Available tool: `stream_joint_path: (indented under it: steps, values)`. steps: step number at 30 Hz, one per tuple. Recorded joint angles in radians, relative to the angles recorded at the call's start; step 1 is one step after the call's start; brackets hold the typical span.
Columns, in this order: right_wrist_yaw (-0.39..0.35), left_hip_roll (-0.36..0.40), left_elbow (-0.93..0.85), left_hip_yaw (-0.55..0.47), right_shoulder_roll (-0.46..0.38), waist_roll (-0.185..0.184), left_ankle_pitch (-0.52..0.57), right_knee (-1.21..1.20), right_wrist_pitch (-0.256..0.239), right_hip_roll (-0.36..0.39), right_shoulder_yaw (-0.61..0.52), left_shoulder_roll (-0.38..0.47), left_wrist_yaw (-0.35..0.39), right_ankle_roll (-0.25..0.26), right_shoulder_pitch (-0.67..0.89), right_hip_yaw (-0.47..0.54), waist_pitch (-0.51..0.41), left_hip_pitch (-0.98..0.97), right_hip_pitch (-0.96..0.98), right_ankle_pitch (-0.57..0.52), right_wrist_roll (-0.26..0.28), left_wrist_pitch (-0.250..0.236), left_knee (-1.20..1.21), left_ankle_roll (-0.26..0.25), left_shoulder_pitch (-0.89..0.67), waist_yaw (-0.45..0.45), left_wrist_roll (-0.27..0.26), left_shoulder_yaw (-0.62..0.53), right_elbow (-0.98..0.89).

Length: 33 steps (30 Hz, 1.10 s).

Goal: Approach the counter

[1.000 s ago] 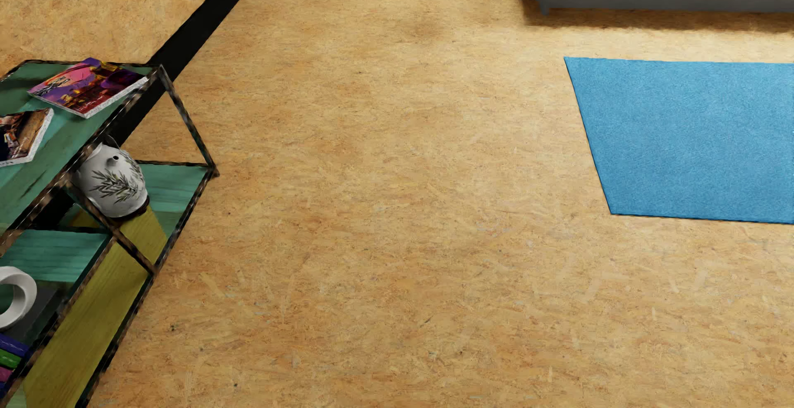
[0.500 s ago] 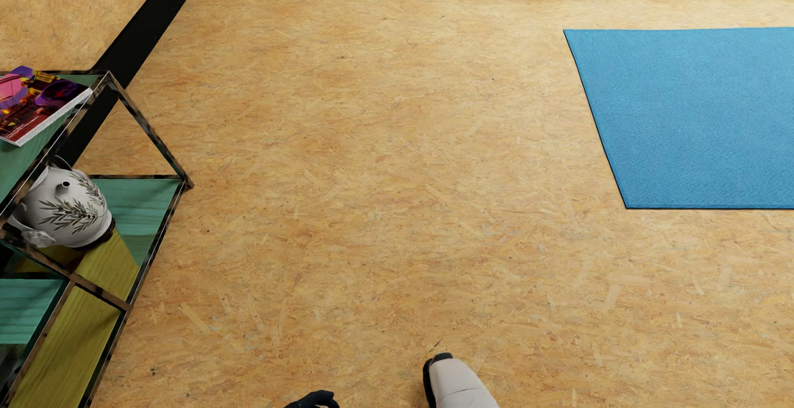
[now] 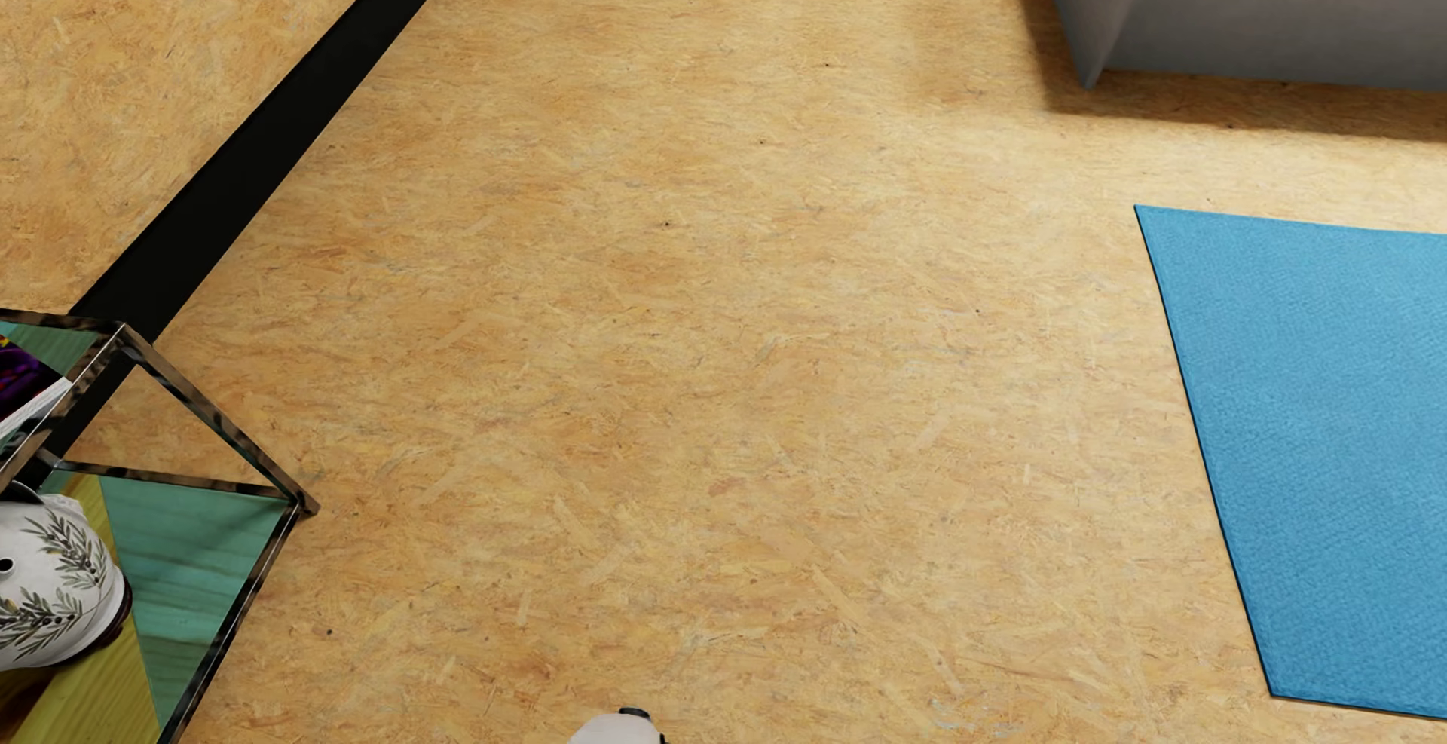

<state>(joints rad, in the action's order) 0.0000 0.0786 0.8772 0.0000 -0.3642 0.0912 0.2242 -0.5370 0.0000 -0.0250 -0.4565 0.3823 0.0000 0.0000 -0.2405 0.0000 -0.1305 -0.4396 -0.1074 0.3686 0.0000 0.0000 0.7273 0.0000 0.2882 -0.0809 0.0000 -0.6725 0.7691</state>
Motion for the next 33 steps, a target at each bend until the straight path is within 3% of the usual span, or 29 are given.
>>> stream_joint_path:
  steps: [1, 2, 3, 4, 5, 6, 7, 8, 9, 11, 13, 15, 17, 18, 19, 20, 21, 22, 23, 24, 25, 27, 30, 31, 32, 33]
  values:
    - [0.000, -0.007, -0.005, 0.000, -0.011, 0.001, -0.111, 0.029, 0.000, -0.002, 0.008, 0.001, 0.000, 0.000, 0.016, 0.000, 0.010, -0.041, -0.064, 0.025, 0.000, 0.000, -0.147, 0.000, 0.006, -0.030, 0.000, 0.005, -0.031]
    - [0.000, -0.015, -0.011, 0.000, -0.020, 0.003, -0.288, 0.040, 0.000, -0.008, 0.010, 0.004, 0.000, 0.000, 0.035, 0.000, 0.015, -0.073, -0.122, 0.049, 0.000, 0.000, -0.230, 0.000, 0.013, -0.054, 0.000, 0.006, -0.049]
    - [0.000, -0.030, -0.013, 0.000, -0.024, 0.010, -0.386, 0.035, 0.000, -0.018, 0.012, 0.006, 0.000, 0.000, 0.054, 0.000, 0.017, -0.092, -0.163, 0.060, 0.000, 0.000, -0.235, 0.000, 0.017, -0.079, 0.000, 0.008, -0.055]
    - [0.000, -0.038, -0.008, 0.000, -0.021, 0.014, -0.309, 0.014, 0.000, -0.026, 0.024, 0.004, 0.000, 0.000, 0.064, 0.000, 0.017, -0.112, -0.191, 0.046, 0.000, 0.000, -0.211, 0.000, 0.020, -0.104, 0.000, 0.013, -0.049]
    - [0.000, -0.023, 0.001, 0.000, -0.015, 0.022, -0.129, -0.032, 0.000, -0.046, 0.041, 0.002, 0.000, 0.000, 0.055, 0.000, 0.018, -0.148, -0.214, -0.006, 0.000, 0.000, -0.174, 0.000, 0.025, -0.129, 0.000, 0.008, -0.032]
    - [0.000, -0.004, 0.017, 0.000, -0.002, 0.042, 0.016, -0.118, 0.000, -0.075, 0.056, -0.003, 0.000, 0.000, 0.044, 0.000, 0.029, -0.170, -0.195, -0.122, 0.000, 0.000, -0.092, 0.000, 0.023, -0.131, 0.000, 0.007, -0.007]
    - [0.000, 0.035, 0.040, 0.000, 0.011, 0.061, 0.062, -0.255, 0.000, -0.100, 0.054, -0.006, 0.000, 0.000, 0.028, 0.000, 0.040, -0.153, -0.155, -0.276, 0.000, 0.000, -0.030, 0.000, 0.019, -0.101, 0.000, -0.004, 0.031]
    - [0.000, 0.075, 0.053, 0.000, 0.011, 0.062, 0.045, -0.441, 0.000, -0.111, 0.035, -0.011, 0.000, 0.000, 0.009, 0.000, 0.049, -0.110, -0.074, -0.390, 0.000, 0.000, 0.001, 0.000, 0.008, -0.062, 0.000, -0.017, 0.061]
    - [0.000, 0.115, 0.061, 0.000, 0.010, 0.066, -0.001, -0.633, 0.000, -0.131, 0.023, -0.020, 0.000, 0.000, -0.011, 0.000, 0.055, -0.048, 0.038, -0.390, 0.000, 0.000, 0.001, 0.000, -0.003, -0.025, 0.000, 0.009, 0.068]
    - [0.000, 0.135, 0.051, 0.000, 0.012, 0.041, -0.150, -0.811, 0.000, -0.120, 0.008, -0.021, 0.000, 0.000, -0.041, 0.000, 0.041, 0.167, 0.223, -0.171, 0.000, 0.000, -0.082, 0.000, -0.035, 0.071, 0.000, 0.049, 0.085]
    - [0.000, 0.108, -0.017, 0.000, 0.007, -0.009, -0.301, -0.695, 0.000, -0.097, 0.009, 0.002, 0.000, 0.000, -0.069, 0.000, 0.038, 0.368, 0.385, -0.094, 0.000, 0.000, -0.182, 0.000, -0.070, 0.197, 0.000, 0.054, 0.103]
    - [0.000, 0.068, -0.124, 0.000, -0.004, -0.037, -0.460, -0.408, 0.000, -0.101, 0.018, 0.034, 0.000, 0.000, -0.092, 0.000, 0.027, 0.561, 0.486, -0.121, 0.000, 0.000, -0.276, 0.000, -0.102, 0.289, 0.000, 0.072, 0.104]
    - [0.000, 0.052, -0.179, 0.000, 0.001, -0.035, -0.591, -0.070, 0.000, -0.124, 0.029, 0.054, 0.000, 0.000, -0.108, 0.000, 0.047, 0.689, 0.558, -0.193, 0.000, 0.000, -0.313, 0.000, -0.150, 0.336, 0.000, 0.118, 0.111]
    - [0.000, 0.043, -0.198, 0.000, 0.001, -0.034, -0.616, 0.144, 0.000, -0.137, 0.023, 0.060, 0.000, 0.000, -0.112, 0.000, 0.062, 0.732, 0.585, -0.319, 0.000, 0.000, -0.314, 0.000, -0.171, 0.351, 0.000, 0.128, 0.122]
    - [0.000, 0.023, -0.200, 0.000, 0.001, -0.036, -0.606, 0.212, 0.000, -0.153, 0.021, 0.059, 0.000, 0.000, -0.117, 0.000, 0.067, 0.777, 0.607, -0.376, 0.000, 0.000, -0.304, 0.000, -0.187, 0.374, 0.000, 0.140, 0.135]
    - [0.000, -0.014, -0.208, 0.000, 0.004, -0.043, -0.559, -0.017, 0.000, -0.155, 0.020, 0.053, 0.000, 0.000, -0.123, 0.000, 0.065, 0.819, 0.630, -0.216, 0.000, 0.000, -0.277, 0.000, -0.184, 0.398, 0.000, 0.170, 0.149]
    - [0.000, -0.050, -0.206, 0.000, 0.010, -0.052, -0.464, -0.127, 0.000, -0.145, 0.013, 0.042, 0.000, 0.000, -0.128, 0.000, 0.074, 0.839, 0.656, -0.182, 0.000, 0.000, -0.216, 0.000, -0.165, 0.411, 0.000, 0.190, 0.174]
    - [0.000, -0.083, -0.166, 0.000, 0.014, -0.070, -0.302, -0.234, 0.000, -0.117, 0.005, 0.020, 0.000, 0.000, -0.132, 0.000, 0.091, 0.821, 0.672, -0.219, 0.000, 0.000, -0.104, 0.000, -0.140, 0.411, 0.000, 0.190, 0.210]
    - [0.000, -0.105, -0.109, 0.000, 0.017, -0.087, -0.116, -0.316, 0.000, -0.073, 0.003, -0.005, 0.000, 0.000, -0.128, 0.000, 0.089, 0.770, 0.650, -0.204, 0.000, 0.000, 0.068, 0.000, -0.121, 0.394, 0.000, 0.194, 0.243]
    - [0.000, -0.116, -0.073, 0.000, 0.022, -0.094, -0.006, -0.341, 0.000, -0.022, 0.019, -0.011, 0.000, 0.000, -0.122, 0.000, 0.074, 0.676, 0.588, -0.153, 0.000, 0.000, 0.294, 0.000, -0.100, 0.373, 0.000, 0.192, 0.243]
    - [0.000, -0.117, -0.044, 0.000, 0.026, -0.099, -0.019, -0.316, 0.000, 0.032, 0.034, -0.016, 0.000, 0.000, -0.121, 0.000, 0.056, 0.564, 0.500, -0.112, 0.000, 0.000, 0.507, 0.000, -0.092, 0.341, 0.000, 0.158, 0.217]
    - [0.000, -0.047, -0.009, 0.000, 0.024, -0.059, -0.142, -0.215, 0.000, 0.044, 0.035, -0.036, 0.000, 0.000, -0.100, 0.000, 0.038, 0.352, 0.302, -0.088, 0.000, 0.000, 0.654, 0.000, -0.066, 0.225, 0.000, 0.133, 0.150]
    - [0.000, 0.010, 0.030, 0.000, 0.005, -0.012, -0.009, -0.039, 0.000, 0.027, 0.065, -0.039, 0.000, 0.000, -0.073, 0.000, 0.037, 0.107, 0.028, -0.069, 0.000, 0.000, 0.227, 0.000, 0.003, 0.072, 0.000, 0.079, 0.006]
    - [0.000, 0.009, 0.033, 0.000, 0.000, -0.001, -0.016, -0.001, 0.000, 0.011, 0.076, -0.036, 0.000, 0.000, -0.058, 0.000, 0.035, 0.070, -0.060, -0.045, 0.000, 0.000, 0.023, 0.000, 0.026, 0.024, 0.000, 0.075, -0.031]
    - [0.000, -0.009, 0.033, 0.000, -0.010, -0.008, -0.140, 0.018, 0.000, 0.014, 0.090, -0.035, 0.000, 0.000, -0.031, 0.000, 0.045, 0.021, -0.113, -0.014, 0.000, 0.000, -0.145, 0.000, 0.037, -0.004, 0.000, 0.070, -0.059]
    - [0.000, -0.030, 0.034, 0.000, -0.019, -0.014, -0.358, 0.018, 0.000, 0.010, 0.108, -0.034, 0.000, 0.000, -0.005, 0.000, 0.053, -0.016, -0.154, 0.013, 0.000, 0.000, -0.244, 0.000, 0.045, -0.032, 0.000, 0.062, -0.077]
